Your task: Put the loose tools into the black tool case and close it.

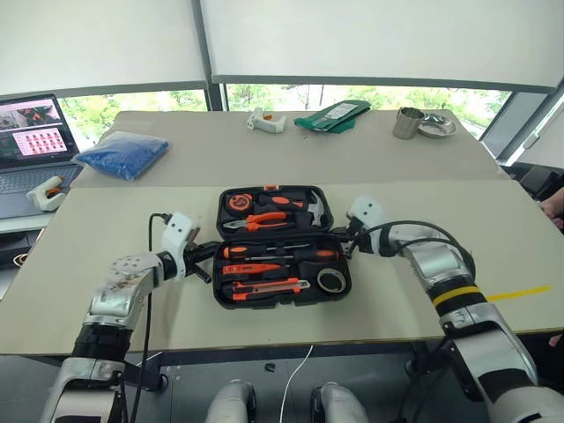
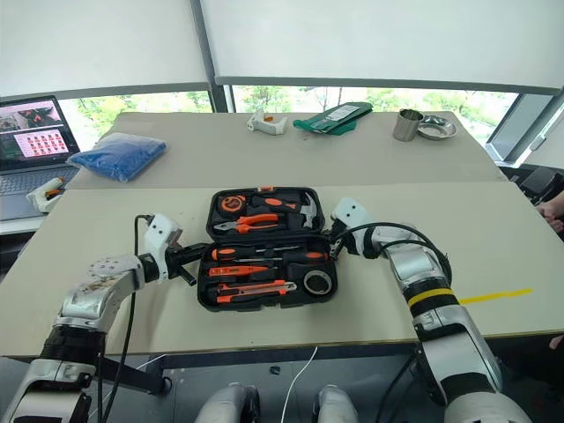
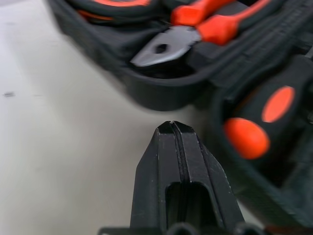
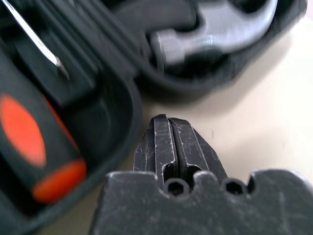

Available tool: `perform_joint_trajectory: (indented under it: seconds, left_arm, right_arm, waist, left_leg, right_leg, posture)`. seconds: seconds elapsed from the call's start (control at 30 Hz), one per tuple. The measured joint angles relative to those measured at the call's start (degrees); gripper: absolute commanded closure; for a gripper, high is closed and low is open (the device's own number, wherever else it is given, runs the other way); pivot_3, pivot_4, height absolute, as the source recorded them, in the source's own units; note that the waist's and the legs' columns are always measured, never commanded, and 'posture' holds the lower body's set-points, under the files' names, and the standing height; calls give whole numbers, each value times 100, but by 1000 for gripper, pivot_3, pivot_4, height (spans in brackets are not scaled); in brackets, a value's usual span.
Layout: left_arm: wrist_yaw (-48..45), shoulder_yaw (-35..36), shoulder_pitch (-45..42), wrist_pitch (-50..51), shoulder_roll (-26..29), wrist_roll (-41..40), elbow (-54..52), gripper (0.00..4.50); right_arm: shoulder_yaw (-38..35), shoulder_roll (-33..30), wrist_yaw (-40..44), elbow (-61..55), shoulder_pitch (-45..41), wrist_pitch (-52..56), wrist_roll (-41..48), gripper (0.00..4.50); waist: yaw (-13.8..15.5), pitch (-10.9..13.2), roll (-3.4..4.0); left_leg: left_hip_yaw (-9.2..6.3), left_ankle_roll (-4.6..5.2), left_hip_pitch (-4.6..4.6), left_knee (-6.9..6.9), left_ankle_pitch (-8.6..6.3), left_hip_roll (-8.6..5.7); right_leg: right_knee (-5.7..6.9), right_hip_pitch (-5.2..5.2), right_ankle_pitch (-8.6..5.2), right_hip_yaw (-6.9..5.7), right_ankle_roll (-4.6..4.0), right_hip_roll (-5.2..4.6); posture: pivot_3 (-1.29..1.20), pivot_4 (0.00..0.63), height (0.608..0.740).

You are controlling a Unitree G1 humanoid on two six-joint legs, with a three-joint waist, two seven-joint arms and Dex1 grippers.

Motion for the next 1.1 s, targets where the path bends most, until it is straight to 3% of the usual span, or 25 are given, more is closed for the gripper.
perform_joint_trajectory:
  seconds: [0.17,0.37,0.6,0.8,0.83,0.93,1.1]
  left_arm:
    - [-144,-91,-156,-486,-287,234,342,4500]
    - [-668,-355,-139,-604,-372,329,286,4500]
    - [-617,-541,-47,-758,-660,579,86,4500]
    - [-544,-493,-14,-665,-679,608,16,4500]
    - [-547,-469,1,-487,-635,580,-112,4243]
    - [-600,-446,21,7,-483,469,-411,3434]
    - [-915,-158,143,952,348,92,-986,1446]
  right_arm:
    - [-165,-146,211,-76,143,-96,4,4425]
    - [-481,-542,380,-1308,969,431,98,4425]
    - [-905,-918,380,-2748,1957,1417,340,4425]
    - [-1022,-884,124,-3039,2197,1639,414,4425]
    - [-1046,-883,76,-3046,2197,1714,455,4473]
    - [-1147,-1041,148,-3261,2194,2219,699,3691]
    - [-1636,-1522,181,-3859,1962,4023,1403,1938]
  waist:
    - [90,0,0]
    - [132,0,0]
    - [168,0,0]
    - [168,0,-1]
    - [165,0,-2]
    - [157,1,-2]
    - [91,2,-3]
  left_leg:
    - [-3,1,0,2,1,-3]
    - [-3,10,-2,1,-6,-11]
    - [-22,12,3,3,-7,-13]
    - [-41,11,7,6,-6,-13]
    - [-42,12,6,6,-6,-13]
    - [-44,12,3,6,-6,-13]
    - [-44,12,4,6,-6,-2]
  right_leg:
    - [-2,7,1,-3,-1,-4]
    - [-4,9,-4,-5,6,-12]
    - [-7,16,-6,-7,10,-15]
    - [-5,20,-24,-6,41,-15]
    - [-5,18,-24,-5,41,-15]
    - [-4,14,-22,-3,40,-15]
    - [0,9,-20,-4,30,-10]
  posture:
    - [0,150,740]
    - [0,150,740]
    - [0,150,740]
    - [0,150,740]
    - [0,150,740]
    - [0,150,740]
    - [0,150,740]
